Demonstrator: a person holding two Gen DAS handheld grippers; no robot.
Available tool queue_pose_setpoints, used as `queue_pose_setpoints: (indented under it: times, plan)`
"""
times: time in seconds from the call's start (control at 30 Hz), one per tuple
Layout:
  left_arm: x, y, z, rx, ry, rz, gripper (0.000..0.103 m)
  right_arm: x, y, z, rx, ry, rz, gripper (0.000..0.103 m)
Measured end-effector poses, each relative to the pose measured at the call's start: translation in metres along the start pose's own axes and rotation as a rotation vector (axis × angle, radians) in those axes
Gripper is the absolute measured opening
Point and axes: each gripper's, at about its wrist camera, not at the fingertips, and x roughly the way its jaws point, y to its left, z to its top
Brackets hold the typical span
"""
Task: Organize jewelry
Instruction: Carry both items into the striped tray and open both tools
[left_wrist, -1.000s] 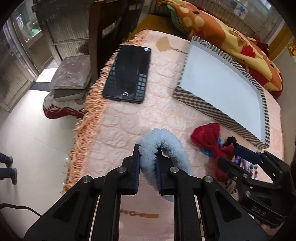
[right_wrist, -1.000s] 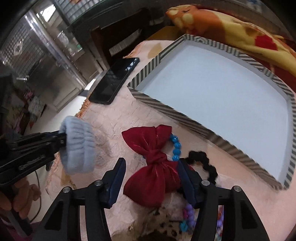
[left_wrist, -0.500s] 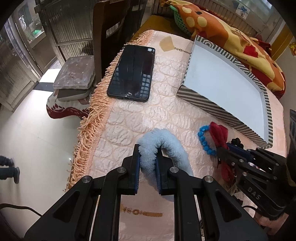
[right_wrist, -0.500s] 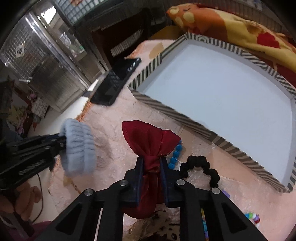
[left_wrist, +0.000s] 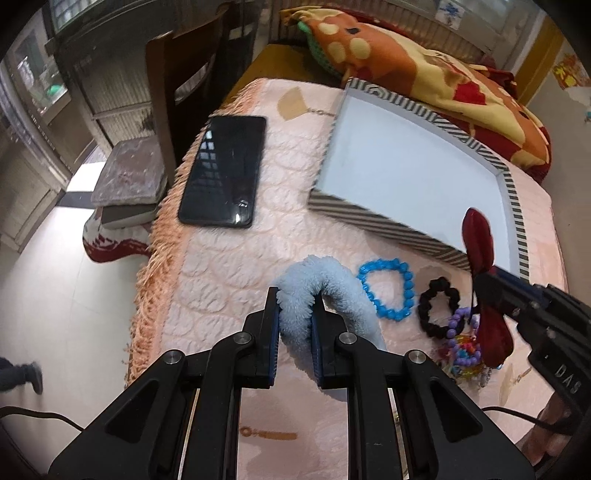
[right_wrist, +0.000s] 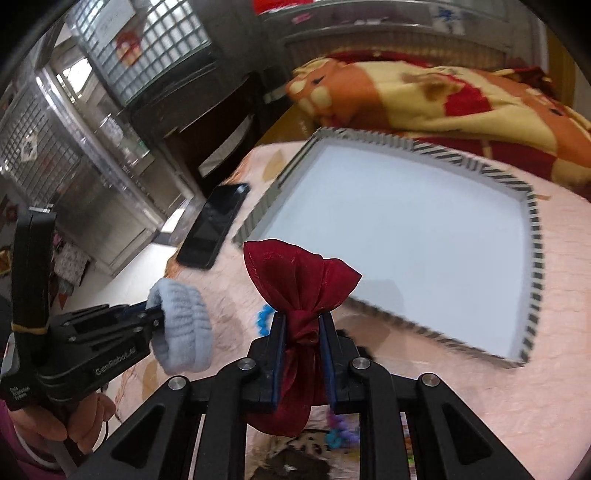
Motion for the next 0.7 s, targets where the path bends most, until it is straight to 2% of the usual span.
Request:
queue_pose_setpoints:
  times: [0.33, 0.57, 0.7]
  plan:
    - [-0.005, -0.031, 0.028, 0.073, -0.043, -0.017, 0.013, -0.013, -0.038, 0.021, 0.088, -0.047, -0.075, 0.017]
    - [0.01, -0.045, 0.072, 0.081, -0.044, -0.066, 0.013, 0.011, -0.052, 0.039, 0.144, -0.032, -0.057, 0.017]
    - [0.032, -0.057, 0.093, 0.099, -0.034, -0.041, 0.013, 0.036, -0.058, 0.048, 0.17, -0.001, -0.039, 0.017]
